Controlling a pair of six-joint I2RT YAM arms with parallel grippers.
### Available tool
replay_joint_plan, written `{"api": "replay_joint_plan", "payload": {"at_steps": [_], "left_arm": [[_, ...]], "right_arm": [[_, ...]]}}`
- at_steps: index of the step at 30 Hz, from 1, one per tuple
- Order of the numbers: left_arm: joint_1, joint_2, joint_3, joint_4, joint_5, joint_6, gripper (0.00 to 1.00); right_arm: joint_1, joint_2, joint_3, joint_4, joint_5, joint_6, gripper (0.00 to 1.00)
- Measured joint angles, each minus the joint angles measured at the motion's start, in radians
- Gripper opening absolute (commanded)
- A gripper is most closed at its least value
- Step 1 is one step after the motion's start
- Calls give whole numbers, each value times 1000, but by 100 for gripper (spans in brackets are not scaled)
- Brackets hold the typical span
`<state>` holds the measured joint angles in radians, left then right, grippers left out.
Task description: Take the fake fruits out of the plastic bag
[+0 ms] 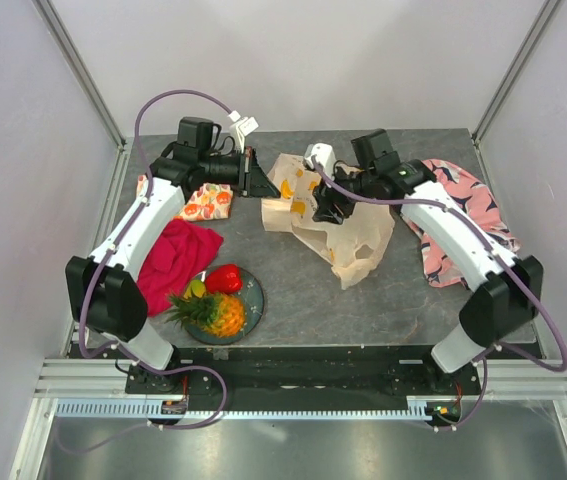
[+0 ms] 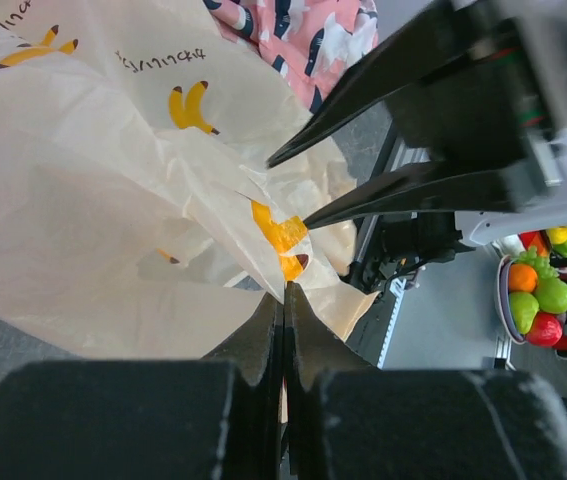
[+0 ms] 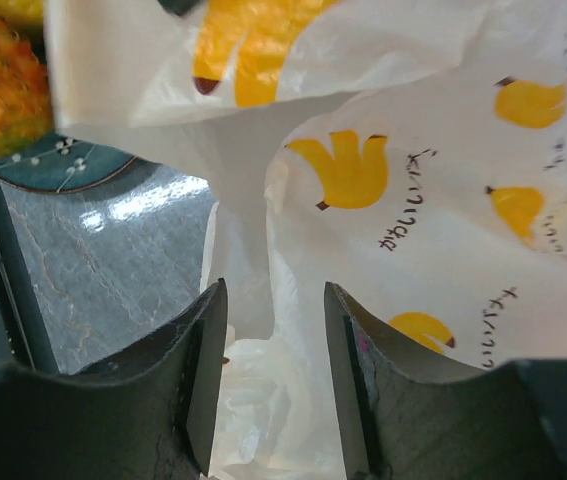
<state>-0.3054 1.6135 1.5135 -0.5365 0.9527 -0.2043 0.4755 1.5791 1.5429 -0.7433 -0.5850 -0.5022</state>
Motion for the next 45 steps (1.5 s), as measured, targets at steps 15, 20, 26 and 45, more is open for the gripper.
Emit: {"api": "replay_joint_plan", "payload": {"at_steps": [15, 20, 26, 45], "left_arm": [[6, 34, 13, 42, 43, -63, 2], [18, 37, 15, 51, 64, -84, 2], [25, 40, 15, 62, 80, -95, 2], [25, 101, -42, 92, 85, -113, 1]], "right_arm": [[55, 113, -24, 38, -45, 49, 46], [74, 165, -34, 93, 51, 101, 43], [40, 245, -38, 166, 248, 185, 42], [-45, 500, 138, 323, 490, 225, 98]]}}
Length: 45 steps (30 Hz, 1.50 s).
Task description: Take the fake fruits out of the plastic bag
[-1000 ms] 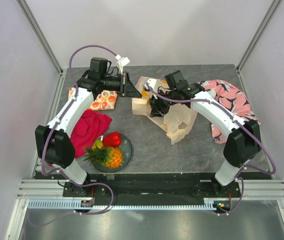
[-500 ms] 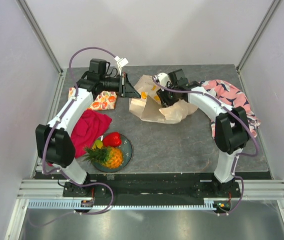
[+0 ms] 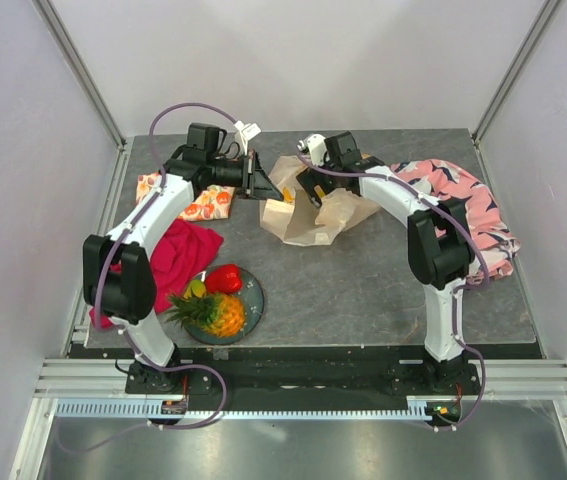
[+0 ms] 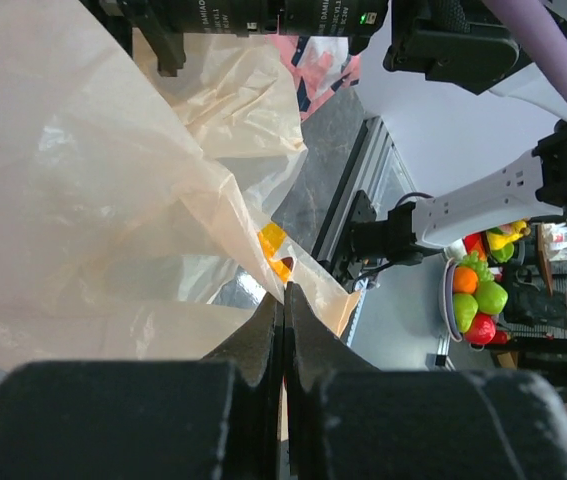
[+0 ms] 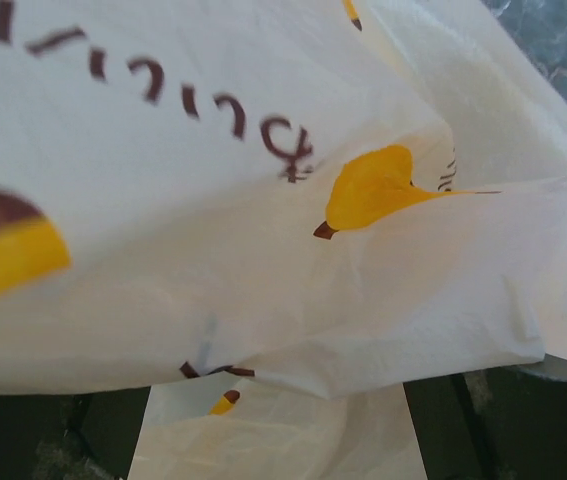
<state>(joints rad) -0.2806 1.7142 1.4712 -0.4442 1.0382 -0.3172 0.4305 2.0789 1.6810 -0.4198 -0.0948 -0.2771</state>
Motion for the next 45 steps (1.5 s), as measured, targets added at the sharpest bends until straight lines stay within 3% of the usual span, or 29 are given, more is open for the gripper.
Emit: {"api": "replay_joint_plan", "payload": {"at_steps": [14, 18, 23, 26, 31, 36, 40, 45], "left_arm": [[6, 124, 69, 34, 8, -19, 2], [6, 124, 66, 39, 7, -19, 2], [6, 124, 66, 39, 12, -19, 2], [6, 125, 69, 39, 12, -19, 2], [6, 146, 108, 37, 11, -19, 2], [6, 157, 134, 36, 20, -28, 2], [6, 154, 130, 39, 49, -41, 2], [6, 101, 106, 60, 110, -76, 2]], "right_arm": [[6, 249, 225, 66, 124, -32, 98], [5, 308, 286, 97, 164, -58, 74], [-8, 311, 287, 121, 141, -87, 61], [-19, 257, 212, 128, 89, -99, 54], [-31, 79, 55, 61, 14, -121, 53], [-45, -134, -50, -16, 20, -147, 58], [-149, -244, -77, -53, 74, -150, 69], [-264, -370, -78, -132, -84, -184, 74]]}}
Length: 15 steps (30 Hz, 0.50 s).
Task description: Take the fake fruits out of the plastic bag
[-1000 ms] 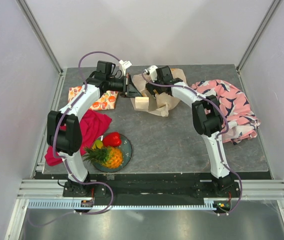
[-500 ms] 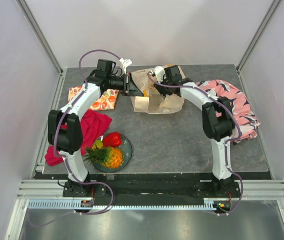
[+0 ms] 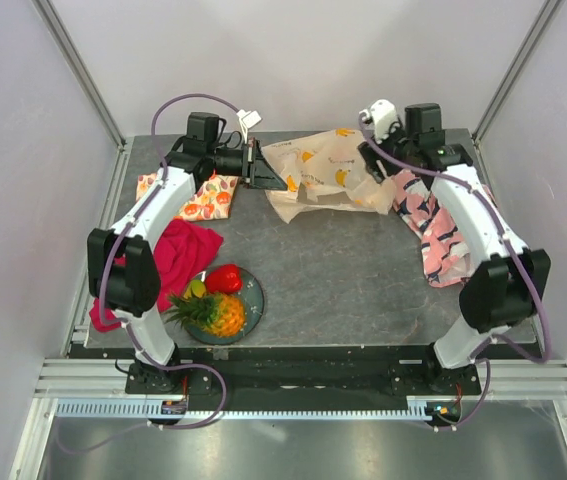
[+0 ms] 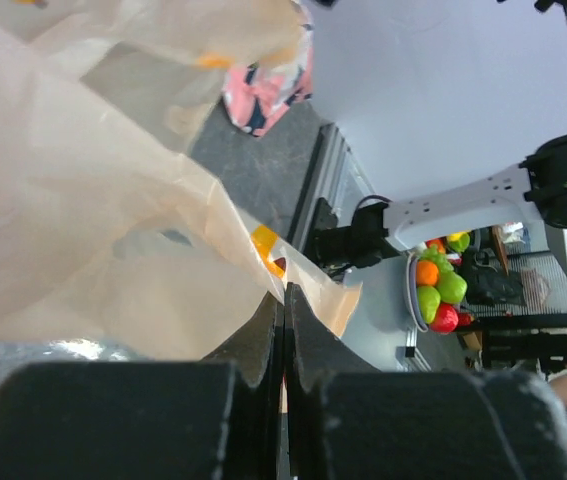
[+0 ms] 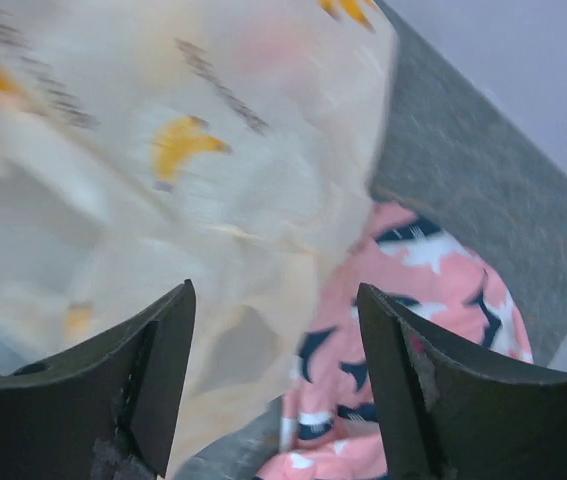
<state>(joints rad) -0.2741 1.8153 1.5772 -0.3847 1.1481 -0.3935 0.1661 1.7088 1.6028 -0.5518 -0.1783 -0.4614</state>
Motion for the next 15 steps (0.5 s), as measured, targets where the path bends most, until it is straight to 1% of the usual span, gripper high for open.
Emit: {"api": "replay_joint_plan", "payload": {"at_steps": [2, 6, 7, 9, 10, 15], "left_arm": [[0, -33, -9, 15, 24, -7, 2], [0, -93, -44, 31, 50, -10, 2], [0, -101, -53, 33, 57, -10, 2], [0, -109, -67, 34, 64, -10, 2], [0, -109, -71, 34, 67, -10, 2], [0, -109, -79, 33, 68, -10, 2]], "right_arm": [[63, -68, -2, -22, -79, -17, 77], [264, -129, 4, -26, -181, -23, 78], [299, -130, 8, -26, -199, -22, 75], [327, -129, 10, -33, -222, -23, 67], [330, -127, 11, -42, -229, -22, 60], [319, -69, 17, -42, -259, 13, 44]]}}
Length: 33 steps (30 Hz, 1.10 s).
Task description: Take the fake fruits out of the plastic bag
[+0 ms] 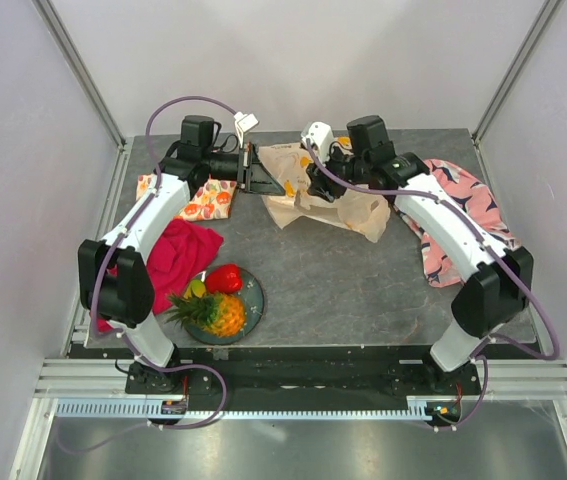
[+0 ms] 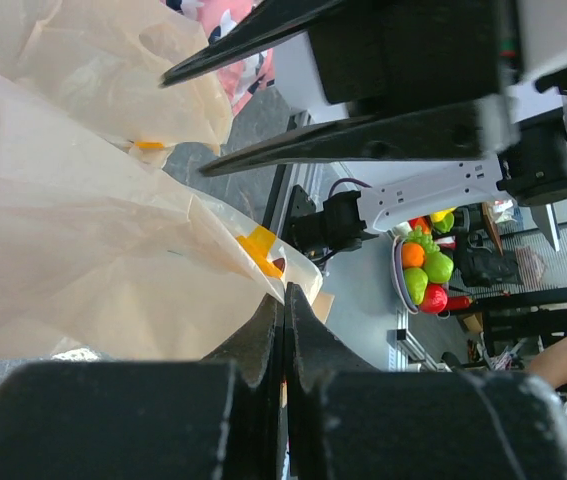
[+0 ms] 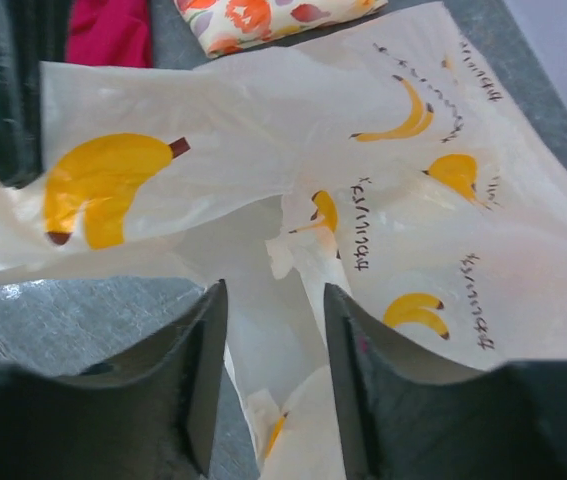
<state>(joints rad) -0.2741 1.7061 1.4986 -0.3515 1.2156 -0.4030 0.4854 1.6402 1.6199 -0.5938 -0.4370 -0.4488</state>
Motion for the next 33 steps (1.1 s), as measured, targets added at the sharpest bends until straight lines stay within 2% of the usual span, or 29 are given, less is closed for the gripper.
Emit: {"api": "replay_joint_plan", "payload": {"at_steps": [1, 4, 10, 14, 19, 23, 24, 26, 27, 33], "left_arm": [[0, 0, 0, 2, 0, 0, 2], [6, 0, 0, 5, 0, -7, 2], [26, 0, 0, 37, 10, -51, 2], [32, 0, 0, 66, 19, -78, 2], [32, 0, -20, 153, 47, -158, 2], [32, -2, -72, 210, 74, -216, 2], [32, -6, -97, 219, 77, -222, 2], [32, -15, -138, 212, 79, -220, 2], [32, -19, -153, 198, 78, -215, 2], [32, -24, -173, 84, 71, -117, 2]], "right_arm": [[-1, 21, -1, 6, -8, 13, 39], [-1, 83, -2, 19, -45, 56, 34], [3, 202, -2, 51, -103, 158, 31], [8, 253, -2, 79, -137, 219, 33], [15, 308, -2, 173, -121, 347, 42], [16, 396, 37, 231, 50, 433, 49], [13, 429, 69, 239, 96, 438, 54], [5, 497, 140, 246, 177, 439, 59], [0, 525, 175, 251, 209, 434, 64], [-16, 607, 305, 285, 317, 383, 87]]}}
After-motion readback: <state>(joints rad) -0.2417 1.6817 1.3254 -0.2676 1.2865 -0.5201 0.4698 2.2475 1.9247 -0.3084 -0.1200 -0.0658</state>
